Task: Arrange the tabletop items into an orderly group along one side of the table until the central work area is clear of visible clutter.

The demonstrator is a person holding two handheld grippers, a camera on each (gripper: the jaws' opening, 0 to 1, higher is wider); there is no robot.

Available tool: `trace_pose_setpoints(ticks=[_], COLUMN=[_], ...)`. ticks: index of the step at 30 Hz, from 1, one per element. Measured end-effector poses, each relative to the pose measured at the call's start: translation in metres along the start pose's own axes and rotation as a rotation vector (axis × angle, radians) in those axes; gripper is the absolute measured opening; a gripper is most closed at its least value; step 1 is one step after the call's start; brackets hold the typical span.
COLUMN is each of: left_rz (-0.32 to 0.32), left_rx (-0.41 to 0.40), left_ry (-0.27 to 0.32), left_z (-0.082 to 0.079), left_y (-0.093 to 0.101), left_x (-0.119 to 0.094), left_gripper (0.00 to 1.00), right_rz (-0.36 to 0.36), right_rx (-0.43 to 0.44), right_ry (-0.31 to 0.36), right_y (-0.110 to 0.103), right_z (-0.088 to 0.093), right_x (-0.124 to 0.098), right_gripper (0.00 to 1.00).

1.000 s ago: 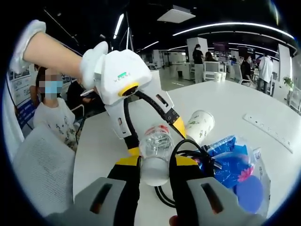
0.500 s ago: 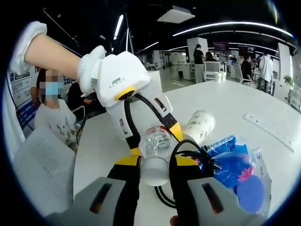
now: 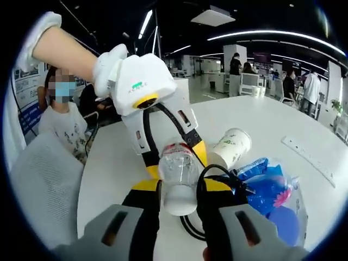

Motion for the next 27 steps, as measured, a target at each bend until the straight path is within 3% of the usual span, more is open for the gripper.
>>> trace_pose_setpoints(ticks=[10, 14, 19, 27], left_rz=[-0.009, -0.008, -0.025, -0.070], left_rx=[-0.010, -0.011, -0.037, -0.108], left_ry=[0.010, 0.013, 0.025, 0.047], left_z=[0.000, 0.001, 0.002, 0.003], left_y=[0.001, 0.002, 0.001, -0.004], left_x=[-0.001, -0.002, -0.006, -0.011], left_gripper=[0.39, 0.39, 0.39, 0.39], right_rz=[0.019, 0.047, 0.117, 0.137], right_rx=[0.021, 0.035, 0.092, 0.139], right_ry=[0.001, 0.009, 0.093, 0.198], right_y=[0.003, 0.005, 0.011, 0.004], right_z=[0.004, 0.007, 0.005, 0.000], right_x=[-0.001, -0.010, -0.026, -0.029], right_gripper=[0.48, 0.50, 0.49, 0.49])
Point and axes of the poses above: the point that each gripper's makers call its tool centre point, and the gripper's own axes: x roughly forward along the fingers, y roughly to its right, z roughly out of its underside, the point moved 2 cm from there along -x, roughly backward along the fingers, and after that the axes turned 10 degrees about -z, right-handed, at the moved point
